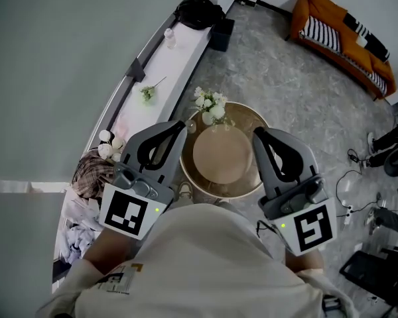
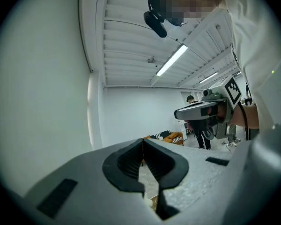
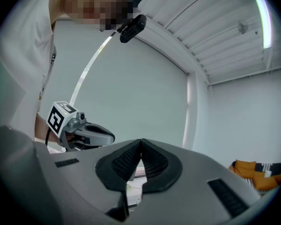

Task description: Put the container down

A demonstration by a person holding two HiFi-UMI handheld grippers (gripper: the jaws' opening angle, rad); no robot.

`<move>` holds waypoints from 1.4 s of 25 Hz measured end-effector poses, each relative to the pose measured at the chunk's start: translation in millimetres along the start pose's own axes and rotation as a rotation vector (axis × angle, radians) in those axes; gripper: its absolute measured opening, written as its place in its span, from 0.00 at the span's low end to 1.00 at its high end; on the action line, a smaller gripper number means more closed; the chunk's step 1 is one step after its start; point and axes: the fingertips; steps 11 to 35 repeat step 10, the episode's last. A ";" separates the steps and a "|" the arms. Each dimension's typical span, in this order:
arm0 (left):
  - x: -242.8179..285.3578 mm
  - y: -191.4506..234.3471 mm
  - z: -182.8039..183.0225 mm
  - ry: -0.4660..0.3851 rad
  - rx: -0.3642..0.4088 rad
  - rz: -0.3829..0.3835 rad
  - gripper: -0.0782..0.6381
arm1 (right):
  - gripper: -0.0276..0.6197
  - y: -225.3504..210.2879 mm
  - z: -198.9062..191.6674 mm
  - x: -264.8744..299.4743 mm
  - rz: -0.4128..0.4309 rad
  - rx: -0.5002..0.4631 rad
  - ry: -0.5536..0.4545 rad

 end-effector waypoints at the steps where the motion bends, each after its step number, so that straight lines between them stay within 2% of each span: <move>1: -0.7 0.3 0.2 0.001 0.002 0.000 0.12 | 0.05 0.8 -0.6 0.5 0.002 0.000 0.001; 8: 1.4 1.3 4.8 -0.003 0.010 -0.002 0.12 | 0.05 0.4 5.0 1.1 -0.007 -0.027 -0.015; 35: 2.1 1.1 6.1 -0.006 0.010 -0.001 0.12 | 0.05 0.1 5.3 1.4 -0.006 -0.025 -0.018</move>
Point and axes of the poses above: the fingertips, and each gripper's own axes: x forward along the fingers, y to its left, z out of its top, and after that the axes turned 1 degree about -z, right-handed
